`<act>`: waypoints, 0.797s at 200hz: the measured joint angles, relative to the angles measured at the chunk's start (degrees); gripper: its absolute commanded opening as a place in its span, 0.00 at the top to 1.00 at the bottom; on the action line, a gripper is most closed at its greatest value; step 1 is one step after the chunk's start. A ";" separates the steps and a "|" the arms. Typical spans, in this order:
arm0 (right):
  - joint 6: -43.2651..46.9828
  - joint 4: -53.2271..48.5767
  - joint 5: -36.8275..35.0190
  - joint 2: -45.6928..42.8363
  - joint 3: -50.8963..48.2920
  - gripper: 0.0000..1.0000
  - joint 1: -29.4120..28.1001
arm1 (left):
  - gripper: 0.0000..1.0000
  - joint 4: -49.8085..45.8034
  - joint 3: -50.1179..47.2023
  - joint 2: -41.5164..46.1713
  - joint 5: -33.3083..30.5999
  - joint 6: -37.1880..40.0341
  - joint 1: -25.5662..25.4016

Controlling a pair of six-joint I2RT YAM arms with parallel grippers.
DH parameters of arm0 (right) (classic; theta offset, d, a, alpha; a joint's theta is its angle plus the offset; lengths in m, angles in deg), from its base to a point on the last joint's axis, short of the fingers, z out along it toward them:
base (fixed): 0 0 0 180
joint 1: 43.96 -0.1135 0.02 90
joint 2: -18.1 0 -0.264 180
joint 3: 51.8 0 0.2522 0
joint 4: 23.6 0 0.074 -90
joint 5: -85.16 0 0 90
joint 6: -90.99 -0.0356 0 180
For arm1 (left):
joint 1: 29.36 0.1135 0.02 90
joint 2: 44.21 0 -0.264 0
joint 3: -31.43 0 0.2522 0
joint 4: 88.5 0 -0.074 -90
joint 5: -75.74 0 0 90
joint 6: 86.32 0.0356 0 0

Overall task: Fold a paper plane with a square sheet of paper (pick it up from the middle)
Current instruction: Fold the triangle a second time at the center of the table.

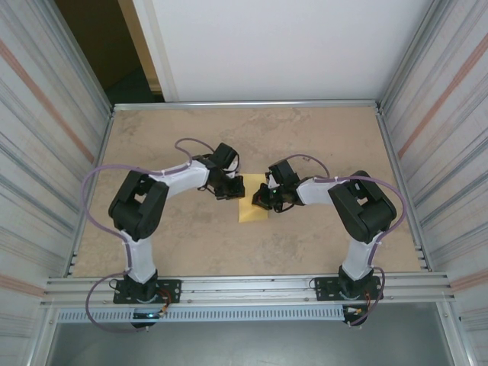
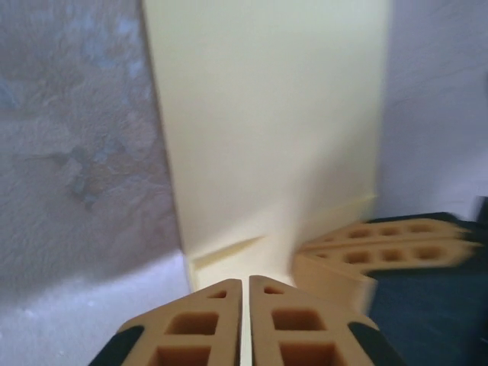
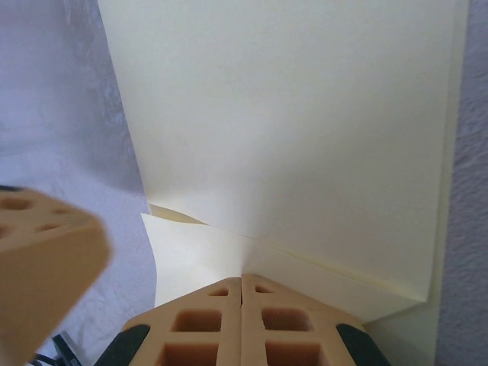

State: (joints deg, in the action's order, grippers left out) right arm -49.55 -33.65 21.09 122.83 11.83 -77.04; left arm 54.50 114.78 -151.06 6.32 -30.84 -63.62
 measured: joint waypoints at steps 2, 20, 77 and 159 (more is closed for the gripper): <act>0.00 0.04 0.02 0.02 0.00 1.00 0.00 | 0.86 0.35 -0.28 0.39 0.07 -0.15 0.00; -0.07 0.46 0.35 0.22 -0.04 1.00 0.11 | 0.86 4.15 -4.35 5.49 1.49 -2.69 -0.11; -0.50 1.57 1.29 0.83 -0.07 1.00 0.22 | 0.89 11.37 -12.26 7.82 5.84 -9.40 -3.45; -1.51 3.63 2.64 1.16 -0.83 1.00 0.85 | 0.89 17.11 -15.37 5.40 5.81 -13.77 -5.51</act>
State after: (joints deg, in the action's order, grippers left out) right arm -51.06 -30.03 23.73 123.99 10.99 -76.19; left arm 71.61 99.41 -145.66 12.14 -44.61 -69.13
